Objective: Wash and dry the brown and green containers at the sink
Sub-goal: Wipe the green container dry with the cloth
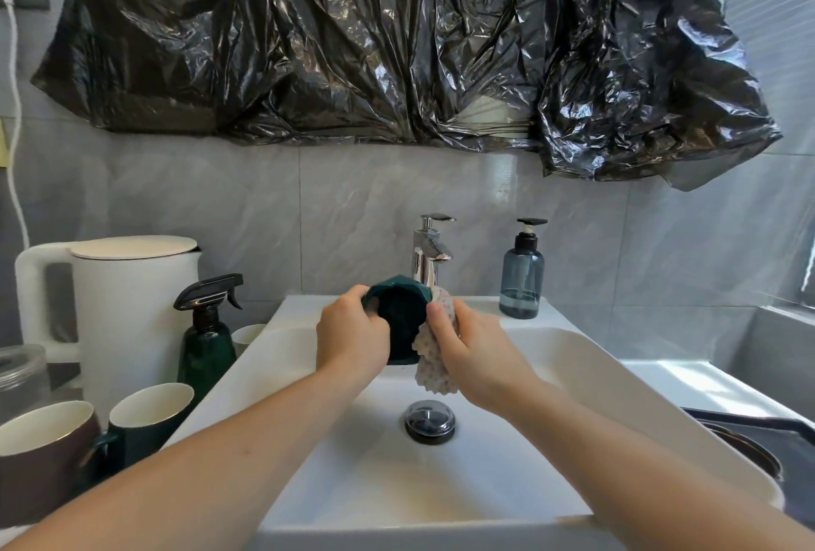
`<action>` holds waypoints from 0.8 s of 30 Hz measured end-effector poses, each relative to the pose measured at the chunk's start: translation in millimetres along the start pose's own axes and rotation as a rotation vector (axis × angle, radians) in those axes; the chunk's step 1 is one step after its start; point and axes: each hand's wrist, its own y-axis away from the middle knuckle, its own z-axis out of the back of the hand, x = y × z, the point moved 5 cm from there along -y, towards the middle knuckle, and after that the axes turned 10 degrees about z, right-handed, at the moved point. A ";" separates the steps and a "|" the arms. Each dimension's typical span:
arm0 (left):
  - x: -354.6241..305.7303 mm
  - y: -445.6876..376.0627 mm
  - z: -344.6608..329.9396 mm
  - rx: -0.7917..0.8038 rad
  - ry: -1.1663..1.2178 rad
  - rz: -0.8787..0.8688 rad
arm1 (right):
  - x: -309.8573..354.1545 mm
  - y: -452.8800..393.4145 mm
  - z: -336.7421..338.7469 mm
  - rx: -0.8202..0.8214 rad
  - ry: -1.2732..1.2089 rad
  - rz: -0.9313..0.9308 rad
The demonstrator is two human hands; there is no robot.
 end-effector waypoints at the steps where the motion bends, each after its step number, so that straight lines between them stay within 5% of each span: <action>1: 0.0 0.1 -0.4 0.007 -0.001 0.009 | 1.5 1.0 0.6 0.005 -0.005 0.005; 9: -14.1 15.0 -11.1 0.122 -0.050 -0.112 | 13.2 -0.3 5.0 -0.013 -0.102 0.205; 24: 1.0 -1.6 -8.4 0.032 0.090 0.136 | 0.0 2.2 -2.0 0.047 -0.178 -0.103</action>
